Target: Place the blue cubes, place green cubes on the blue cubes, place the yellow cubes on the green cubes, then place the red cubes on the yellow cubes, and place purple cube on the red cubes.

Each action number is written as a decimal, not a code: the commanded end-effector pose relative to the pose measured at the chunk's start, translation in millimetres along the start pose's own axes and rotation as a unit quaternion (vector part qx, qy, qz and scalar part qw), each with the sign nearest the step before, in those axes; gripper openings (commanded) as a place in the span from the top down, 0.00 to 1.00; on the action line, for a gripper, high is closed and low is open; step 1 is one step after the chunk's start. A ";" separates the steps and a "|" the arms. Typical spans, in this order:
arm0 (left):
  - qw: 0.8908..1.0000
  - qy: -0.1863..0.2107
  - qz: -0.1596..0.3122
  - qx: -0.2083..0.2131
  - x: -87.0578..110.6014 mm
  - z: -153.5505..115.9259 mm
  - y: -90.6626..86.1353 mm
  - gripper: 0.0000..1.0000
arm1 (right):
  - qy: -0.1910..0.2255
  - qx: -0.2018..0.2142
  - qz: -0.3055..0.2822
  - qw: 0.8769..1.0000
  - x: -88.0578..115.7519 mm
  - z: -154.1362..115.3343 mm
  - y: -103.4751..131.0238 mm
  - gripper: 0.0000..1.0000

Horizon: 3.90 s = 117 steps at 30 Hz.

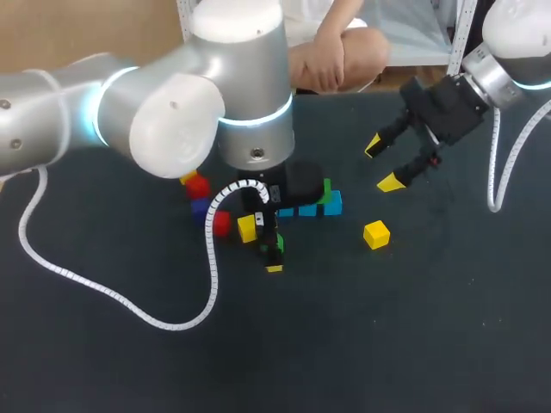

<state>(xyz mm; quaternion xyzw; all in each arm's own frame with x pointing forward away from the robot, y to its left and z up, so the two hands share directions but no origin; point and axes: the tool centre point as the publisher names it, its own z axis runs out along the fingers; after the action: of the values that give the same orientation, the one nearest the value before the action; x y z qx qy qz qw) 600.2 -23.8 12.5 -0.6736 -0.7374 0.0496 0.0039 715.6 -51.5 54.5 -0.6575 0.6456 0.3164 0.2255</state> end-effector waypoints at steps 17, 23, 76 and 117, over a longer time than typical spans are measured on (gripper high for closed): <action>0.999 -0.001 -0.034 0.002 -4.3 11.0 0.3 0.40 | 0.000 0.001 0.000 1.000 -0.1 -0.1 1.0 0.00; 0.999 -0.003 -0.036 0.013 -4.8 19.6 -3.1 1.00 | 0.000 0.001 0.000 1.000 -0.1 -0.1 1.0 0.00; 0.999 -0.041 -0.031 -0.018 -13.6 1.4 -23.9 0.00 | 0.000 0.001 0.000 1.000 -0.1 -0.1 1.0 0.00; 0.992 -0.120 -0.026 -0.004 -18.1 14.2 -21.0 0.00 | 0.000 0.001 0.000 1.000 -0.1 -0.1 1.0 0.00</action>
<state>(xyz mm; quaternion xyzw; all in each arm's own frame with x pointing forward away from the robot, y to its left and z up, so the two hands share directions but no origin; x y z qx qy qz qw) 576.2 -43.9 3.8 -0.6421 -0.7514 0.1239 -0.0876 715.6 -51.5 54.5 -0.6575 0.6456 0.3163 0.2255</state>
